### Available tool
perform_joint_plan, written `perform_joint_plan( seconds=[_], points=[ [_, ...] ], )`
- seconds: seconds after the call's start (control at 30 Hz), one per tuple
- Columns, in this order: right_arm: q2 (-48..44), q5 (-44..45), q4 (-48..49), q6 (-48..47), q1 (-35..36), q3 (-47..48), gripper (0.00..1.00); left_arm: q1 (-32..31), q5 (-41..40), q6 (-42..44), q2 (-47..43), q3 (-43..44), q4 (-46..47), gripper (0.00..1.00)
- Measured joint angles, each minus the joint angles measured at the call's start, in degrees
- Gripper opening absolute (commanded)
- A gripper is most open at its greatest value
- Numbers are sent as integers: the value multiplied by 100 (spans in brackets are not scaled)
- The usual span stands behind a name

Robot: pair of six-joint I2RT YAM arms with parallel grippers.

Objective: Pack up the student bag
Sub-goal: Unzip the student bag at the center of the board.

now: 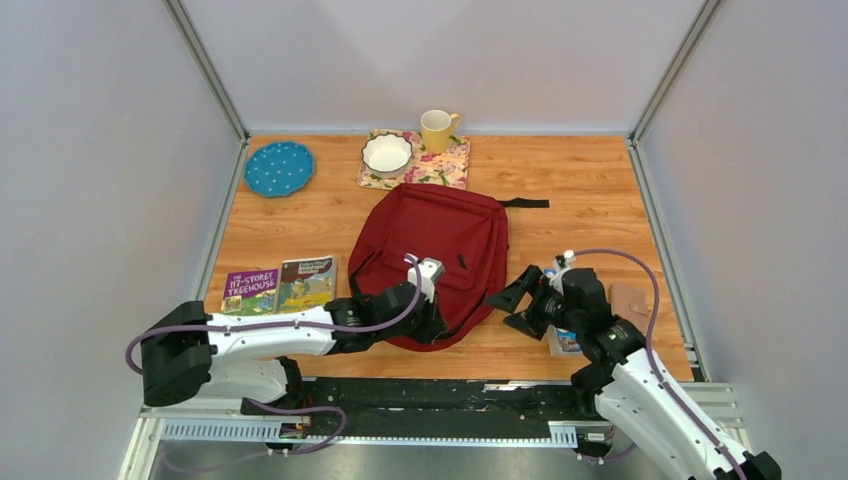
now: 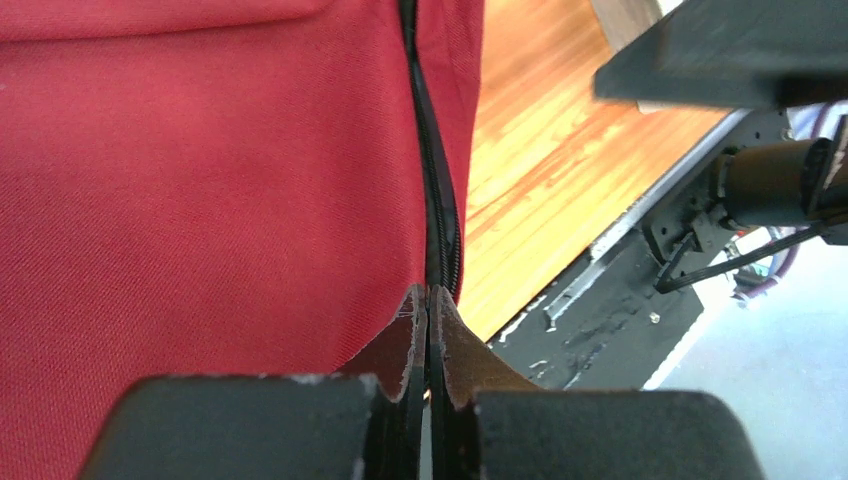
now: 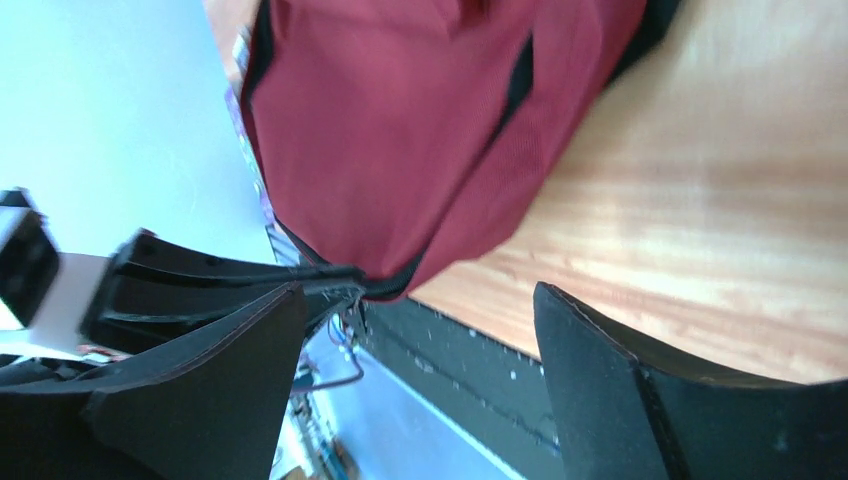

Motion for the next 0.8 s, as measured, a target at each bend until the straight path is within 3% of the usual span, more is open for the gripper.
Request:
perform_joint_plan(
  seconds=[0.33, 0.8],
  points=[
    [531, 321, 256, 1698, 1370, -426, 87, -76, 267, 24, 291, 133, 225, 0],
    [2068, 761, 1325, 2774, 1567, -330, 78, -212, 247, 17, 282, 133, 343, 0]
  ],
)
